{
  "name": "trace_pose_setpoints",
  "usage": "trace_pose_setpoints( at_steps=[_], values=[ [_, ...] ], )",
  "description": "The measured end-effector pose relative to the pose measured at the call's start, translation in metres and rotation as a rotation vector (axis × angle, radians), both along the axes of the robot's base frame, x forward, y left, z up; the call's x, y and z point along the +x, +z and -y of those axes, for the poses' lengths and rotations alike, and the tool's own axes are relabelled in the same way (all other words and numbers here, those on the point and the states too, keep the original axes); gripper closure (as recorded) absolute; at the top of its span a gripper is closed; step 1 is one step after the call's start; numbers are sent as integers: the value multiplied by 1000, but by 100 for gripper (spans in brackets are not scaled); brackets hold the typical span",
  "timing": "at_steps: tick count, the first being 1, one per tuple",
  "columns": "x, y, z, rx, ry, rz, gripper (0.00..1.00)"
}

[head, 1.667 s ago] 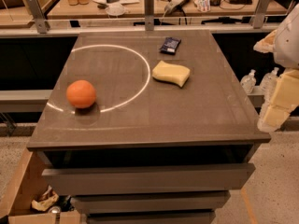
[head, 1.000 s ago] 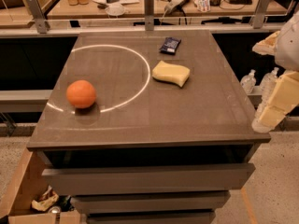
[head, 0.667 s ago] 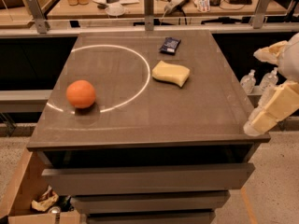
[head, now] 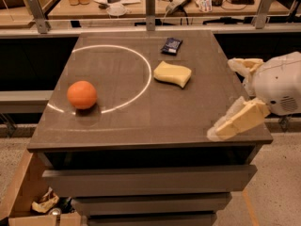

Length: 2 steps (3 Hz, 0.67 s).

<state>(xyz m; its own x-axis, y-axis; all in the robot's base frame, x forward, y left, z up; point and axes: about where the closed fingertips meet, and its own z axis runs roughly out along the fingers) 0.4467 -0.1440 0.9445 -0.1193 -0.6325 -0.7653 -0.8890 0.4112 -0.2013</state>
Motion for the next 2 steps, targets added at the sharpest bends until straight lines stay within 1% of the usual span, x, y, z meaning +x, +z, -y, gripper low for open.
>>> trace_pose_setpoints(
  at_steps=[1,2],
  values=[
    [-2,2,-37,98,44,10,0],
    [-2,3,-43,112,45,3,0]
  ],
)
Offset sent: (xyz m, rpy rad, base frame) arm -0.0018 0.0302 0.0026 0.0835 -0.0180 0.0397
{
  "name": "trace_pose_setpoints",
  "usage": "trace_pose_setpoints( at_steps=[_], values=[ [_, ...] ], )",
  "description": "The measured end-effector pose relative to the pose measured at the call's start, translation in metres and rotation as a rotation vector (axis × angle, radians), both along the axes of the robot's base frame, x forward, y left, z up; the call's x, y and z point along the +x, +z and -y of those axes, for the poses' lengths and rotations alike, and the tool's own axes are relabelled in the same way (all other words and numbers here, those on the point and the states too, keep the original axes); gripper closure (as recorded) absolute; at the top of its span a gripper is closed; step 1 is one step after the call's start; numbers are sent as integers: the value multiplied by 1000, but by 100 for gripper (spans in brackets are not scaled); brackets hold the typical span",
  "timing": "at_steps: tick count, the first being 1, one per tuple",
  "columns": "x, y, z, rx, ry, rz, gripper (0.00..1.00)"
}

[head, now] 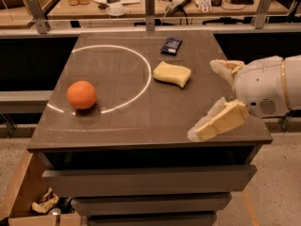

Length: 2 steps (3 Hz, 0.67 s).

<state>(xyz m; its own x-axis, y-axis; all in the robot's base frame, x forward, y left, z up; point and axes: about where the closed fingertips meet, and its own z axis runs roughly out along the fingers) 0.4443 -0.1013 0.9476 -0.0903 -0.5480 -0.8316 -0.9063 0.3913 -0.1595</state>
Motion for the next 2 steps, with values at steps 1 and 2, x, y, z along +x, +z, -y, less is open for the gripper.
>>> trace_pose_setpoints(
  at_steps=[1,2],
  values=[
    [2,-6,-7,12,-27,-3,0],
    [6,-22,-27,74,-64,4,0]
  ],
)
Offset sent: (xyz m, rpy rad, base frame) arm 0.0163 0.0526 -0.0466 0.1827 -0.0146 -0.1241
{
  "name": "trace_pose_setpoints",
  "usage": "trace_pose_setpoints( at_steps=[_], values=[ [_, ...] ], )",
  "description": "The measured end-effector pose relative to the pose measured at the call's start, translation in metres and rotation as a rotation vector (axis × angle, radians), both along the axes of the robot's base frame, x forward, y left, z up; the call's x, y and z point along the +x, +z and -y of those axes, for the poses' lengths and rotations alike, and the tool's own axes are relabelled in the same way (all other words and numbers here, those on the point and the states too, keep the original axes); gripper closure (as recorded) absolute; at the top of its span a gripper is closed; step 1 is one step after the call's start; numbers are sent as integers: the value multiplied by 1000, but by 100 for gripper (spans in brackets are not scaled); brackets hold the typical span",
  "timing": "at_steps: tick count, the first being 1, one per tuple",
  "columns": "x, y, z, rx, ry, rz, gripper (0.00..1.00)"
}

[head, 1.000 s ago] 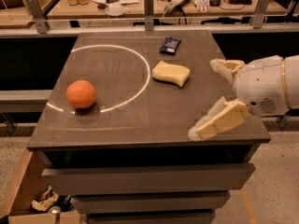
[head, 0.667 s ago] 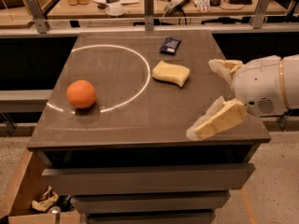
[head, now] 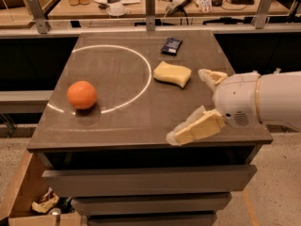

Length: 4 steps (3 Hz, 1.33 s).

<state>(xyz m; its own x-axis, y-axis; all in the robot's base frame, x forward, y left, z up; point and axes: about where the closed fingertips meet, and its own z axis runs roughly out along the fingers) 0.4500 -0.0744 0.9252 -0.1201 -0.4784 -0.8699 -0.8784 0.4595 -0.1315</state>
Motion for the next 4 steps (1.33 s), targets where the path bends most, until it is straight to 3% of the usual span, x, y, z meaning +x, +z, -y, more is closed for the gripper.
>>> trace_pose_setpoints(
  at_steps=[2,3,4],
  values=[
    [24,-25,-64,135,-7,46,0],
    [45,-42,-137,210,-1,78,0],
    [46,-42,-136,208,-5,81,0]
  ],
)
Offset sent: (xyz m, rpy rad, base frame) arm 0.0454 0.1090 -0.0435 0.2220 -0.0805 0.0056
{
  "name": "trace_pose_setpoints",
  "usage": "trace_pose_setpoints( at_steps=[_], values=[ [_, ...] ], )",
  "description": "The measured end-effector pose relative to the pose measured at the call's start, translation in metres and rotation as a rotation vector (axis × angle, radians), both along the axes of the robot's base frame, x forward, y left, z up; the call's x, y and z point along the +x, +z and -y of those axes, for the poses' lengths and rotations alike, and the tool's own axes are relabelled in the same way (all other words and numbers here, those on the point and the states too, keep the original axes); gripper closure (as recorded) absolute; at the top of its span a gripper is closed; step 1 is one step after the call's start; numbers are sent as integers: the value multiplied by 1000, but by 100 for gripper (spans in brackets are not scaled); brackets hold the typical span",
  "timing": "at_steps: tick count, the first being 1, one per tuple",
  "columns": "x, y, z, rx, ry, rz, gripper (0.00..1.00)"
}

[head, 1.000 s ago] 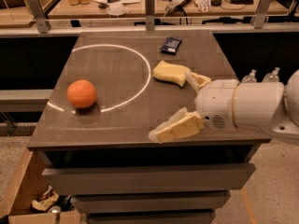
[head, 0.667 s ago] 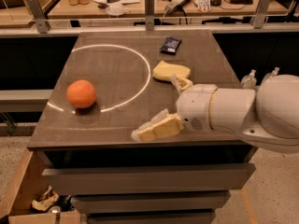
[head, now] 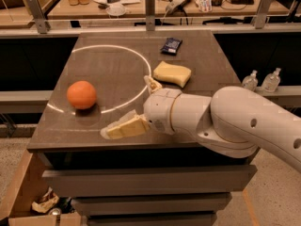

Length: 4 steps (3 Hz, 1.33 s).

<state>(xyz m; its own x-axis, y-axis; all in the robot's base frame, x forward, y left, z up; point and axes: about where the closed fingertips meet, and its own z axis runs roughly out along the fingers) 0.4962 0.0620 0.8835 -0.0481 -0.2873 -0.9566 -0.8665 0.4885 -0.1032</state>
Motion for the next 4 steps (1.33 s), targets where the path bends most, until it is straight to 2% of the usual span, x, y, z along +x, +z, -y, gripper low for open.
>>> trace_pose_setpoints(
  at_steps=[1,2,4],
  values=[
    [2,0,-17,10,19,0,0],
    [15,-8,-49,39,29,1,0],
    [46,-25,-83,79,-4,15,0]
  ],
)
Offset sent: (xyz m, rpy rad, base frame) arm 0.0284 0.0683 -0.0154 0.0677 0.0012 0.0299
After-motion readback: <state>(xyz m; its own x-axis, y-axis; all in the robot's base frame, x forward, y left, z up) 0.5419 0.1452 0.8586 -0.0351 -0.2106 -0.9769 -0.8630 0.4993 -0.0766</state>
